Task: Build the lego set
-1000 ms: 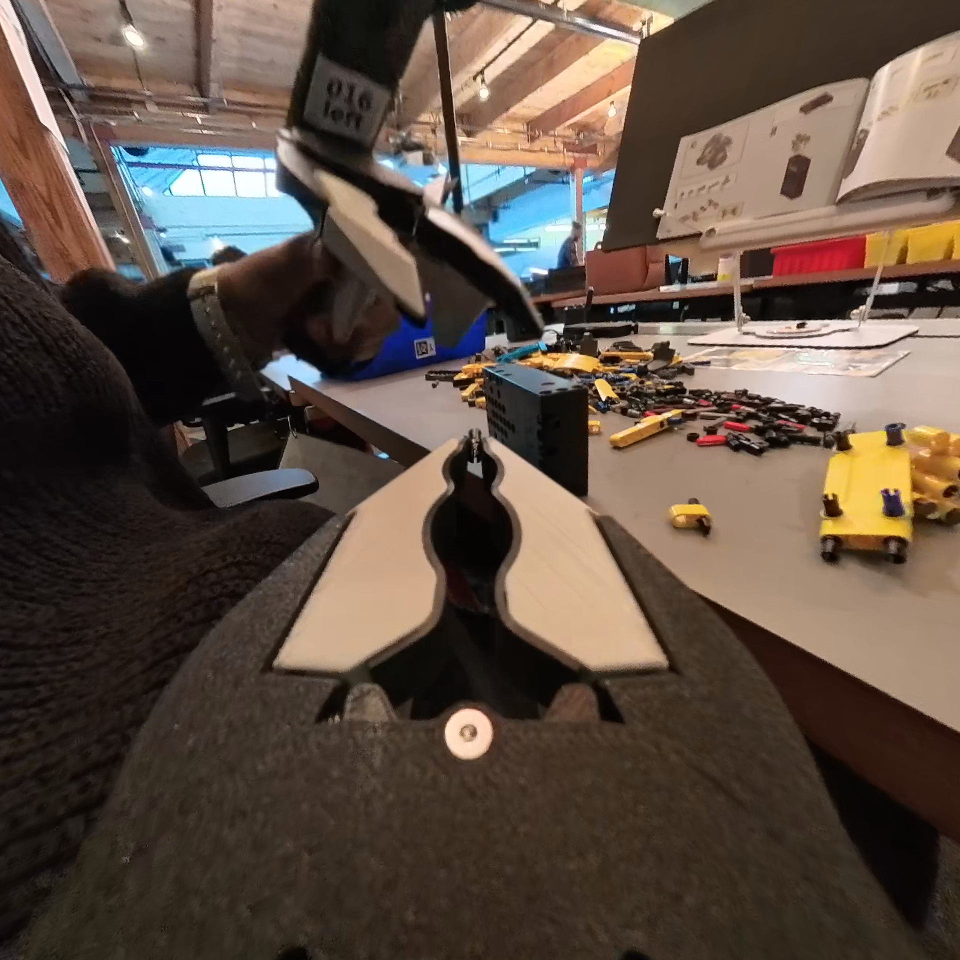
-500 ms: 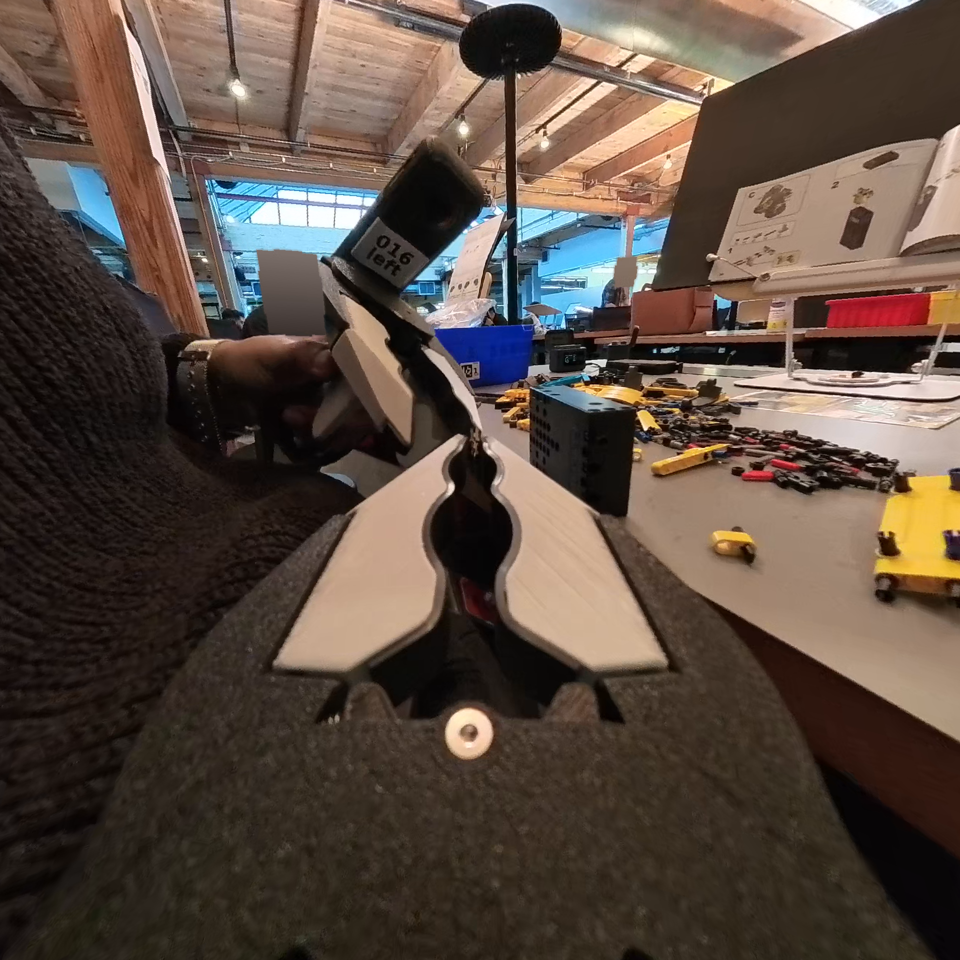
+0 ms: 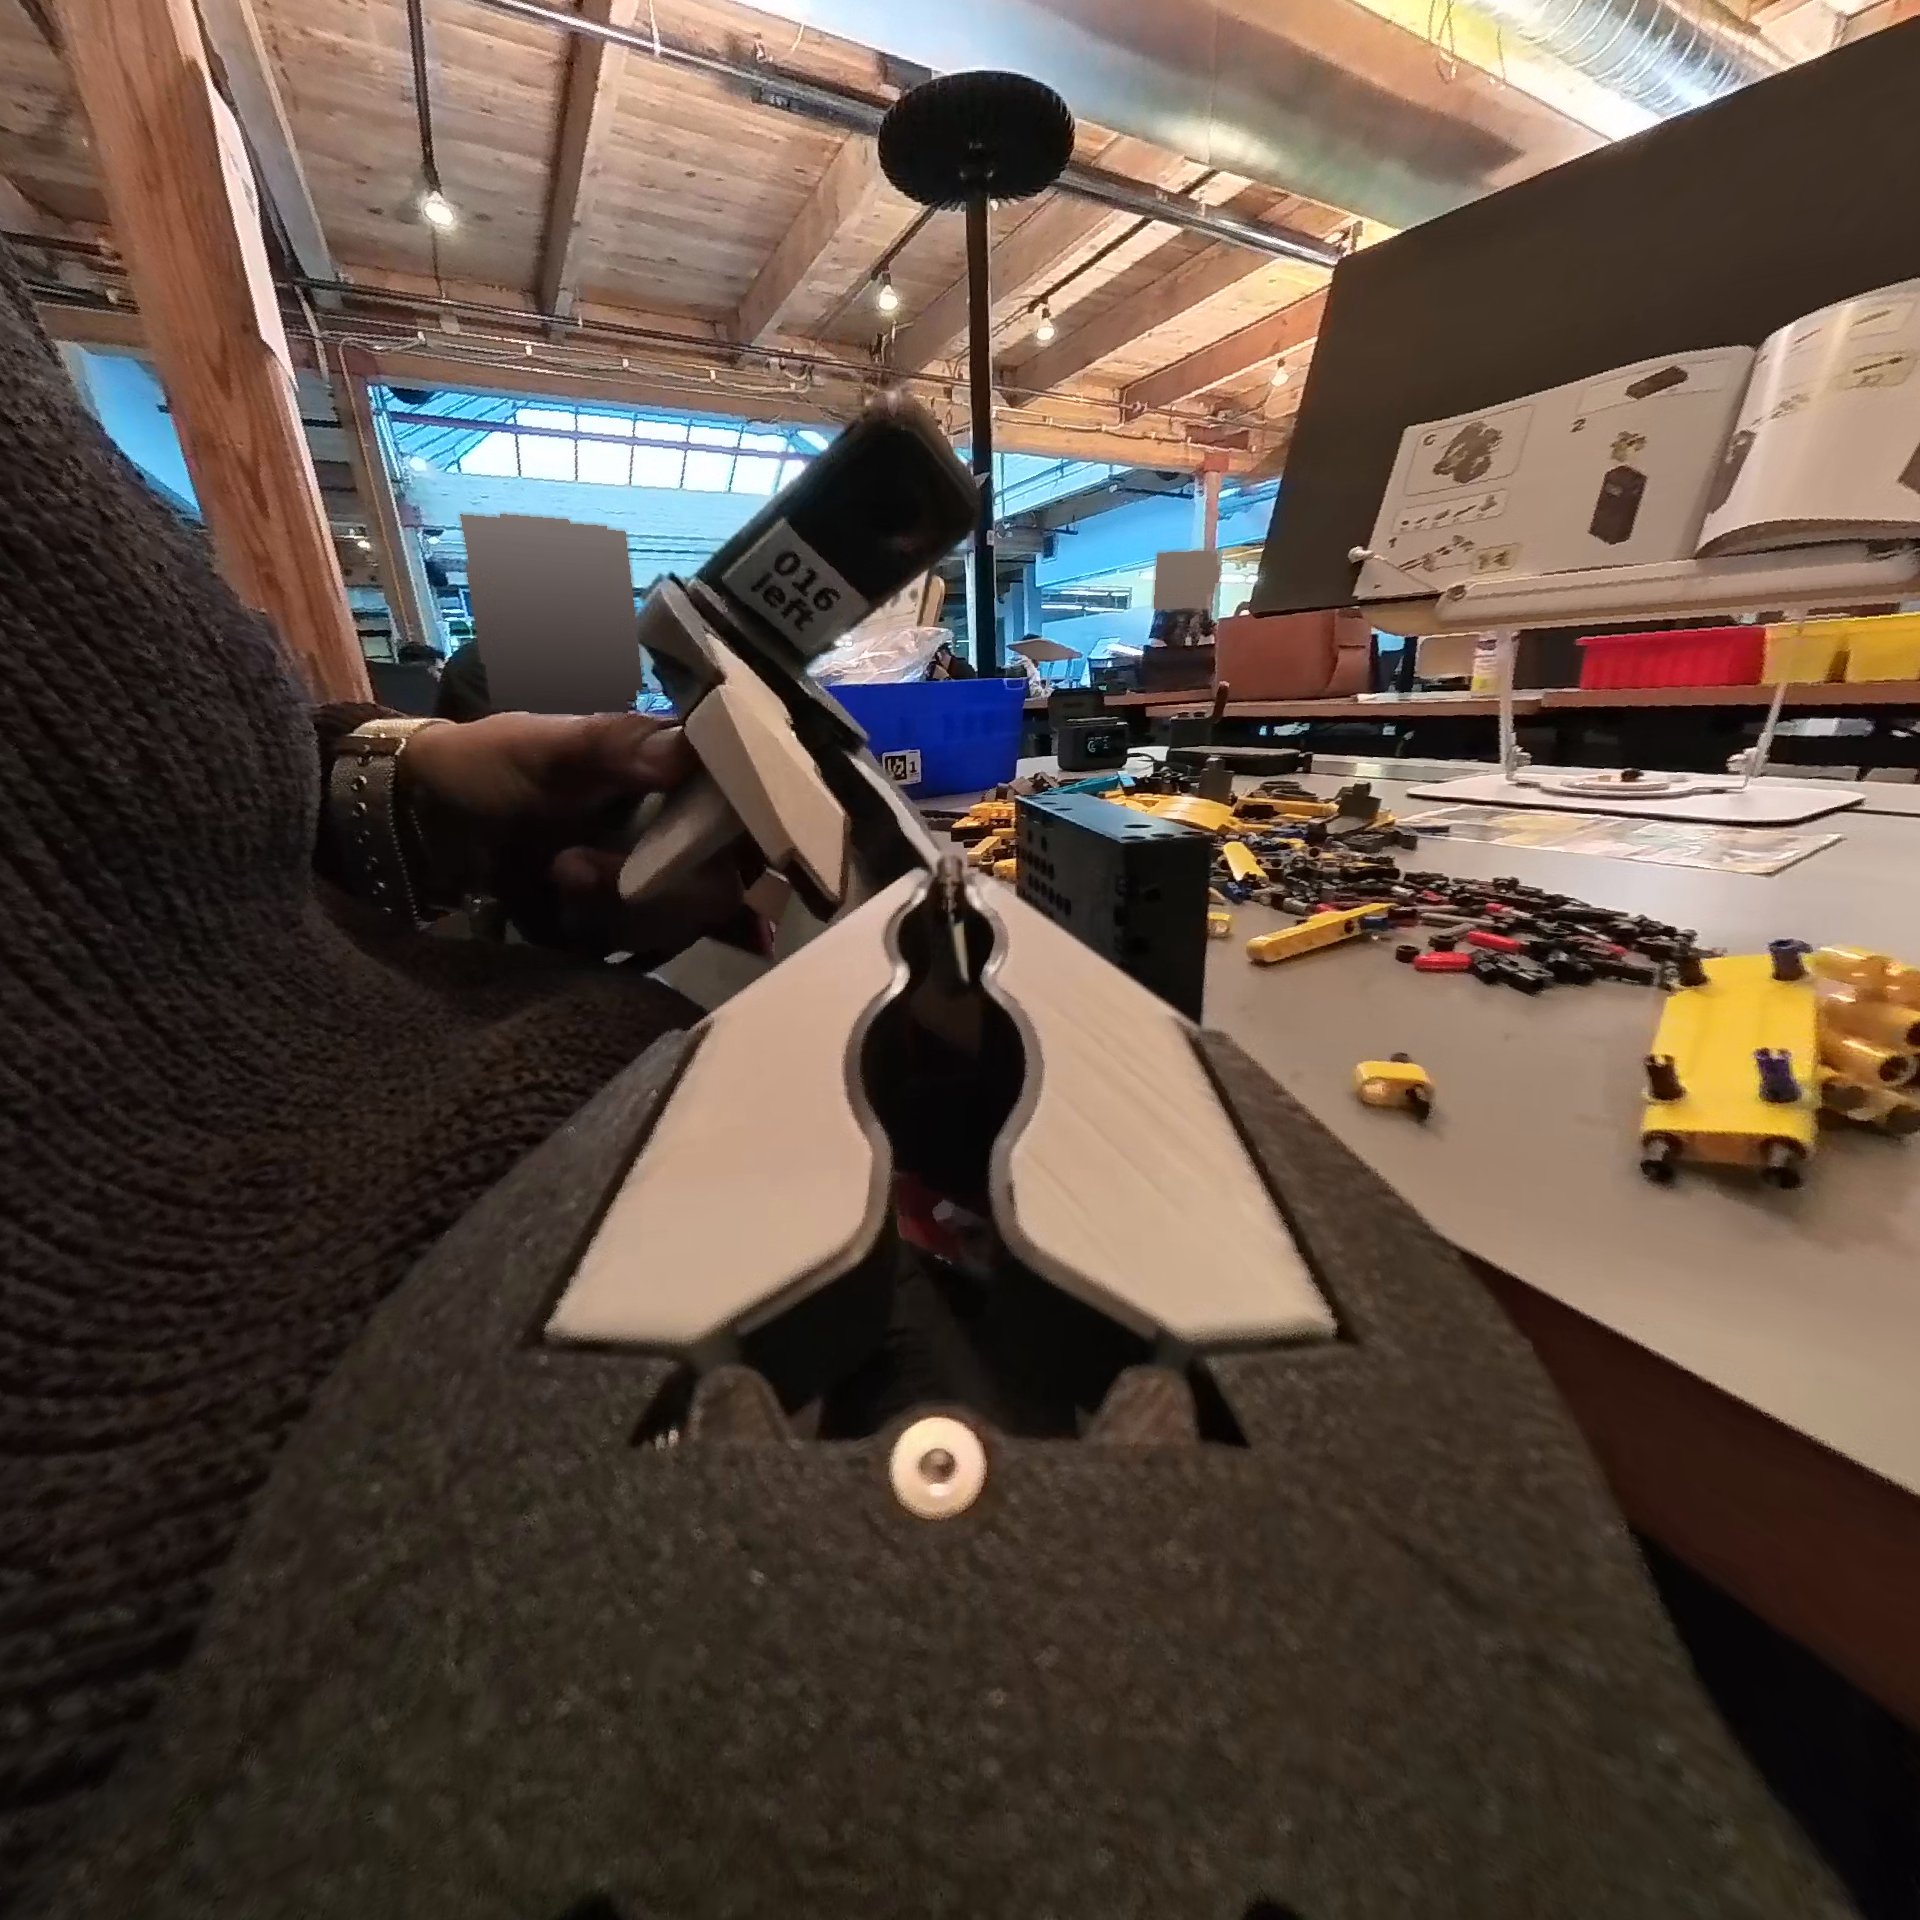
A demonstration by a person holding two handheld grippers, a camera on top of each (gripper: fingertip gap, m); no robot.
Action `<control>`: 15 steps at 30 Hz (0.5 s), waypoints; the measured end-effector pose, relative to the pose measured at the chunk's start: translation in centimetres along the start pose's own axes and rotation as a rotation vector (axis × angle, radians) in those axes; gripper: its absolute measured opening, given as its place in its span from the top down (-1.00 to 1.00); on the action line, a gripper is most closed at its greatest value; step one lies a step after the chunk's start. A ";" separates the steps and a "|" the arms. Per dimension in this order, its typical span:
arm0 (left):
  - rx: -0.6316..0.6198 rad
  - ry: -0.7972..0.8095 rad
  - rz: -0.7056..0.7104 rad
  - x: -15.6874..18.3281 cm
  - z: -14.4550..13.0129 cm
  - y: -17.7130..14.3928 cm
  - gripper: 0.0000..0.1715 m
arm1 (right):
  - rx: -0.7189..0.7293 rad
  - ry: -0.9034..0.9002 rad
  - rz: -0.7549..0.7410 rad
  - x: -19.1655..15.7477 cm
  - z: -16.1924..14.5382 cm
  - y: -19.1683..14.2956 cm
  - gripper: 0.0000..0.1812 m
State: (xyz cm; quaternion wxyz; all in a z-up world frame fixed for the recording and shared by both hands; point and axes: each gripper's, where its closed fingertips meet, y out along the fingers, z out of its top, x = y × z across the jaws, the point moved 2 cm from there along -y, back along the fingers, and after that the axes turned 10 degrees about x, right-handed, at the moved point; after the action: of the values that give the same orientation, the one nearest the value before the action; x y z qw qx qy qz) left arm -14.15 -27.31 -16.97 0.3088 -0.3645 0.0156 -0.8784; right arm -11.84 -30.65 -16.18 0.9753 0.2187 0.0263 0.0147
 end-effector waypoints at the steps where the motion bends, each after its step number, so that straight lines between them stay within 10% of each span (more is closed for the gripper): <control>1: 0.005 -0.015 -0.013 0.1 0.0 0.1 0.56 | 0.003 -0.003 -0.002 0.0 0.0 0.0 0.95; 15: 0.077 -0.226 -0.176 1.1 0.5 -0.2 0.83 | -0.010 -0.083 0.069 -1.5 -0.4 0.3 0.95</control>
State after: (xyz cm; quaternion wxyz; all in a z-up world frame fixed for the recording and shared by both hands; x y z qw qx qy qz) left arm -14.52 -27.66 -15.87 0.2442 -0.4491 -0.0848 -0.8553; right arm -13.34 -30.22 -16.34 0.9756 0.2148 -0.0216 0.0393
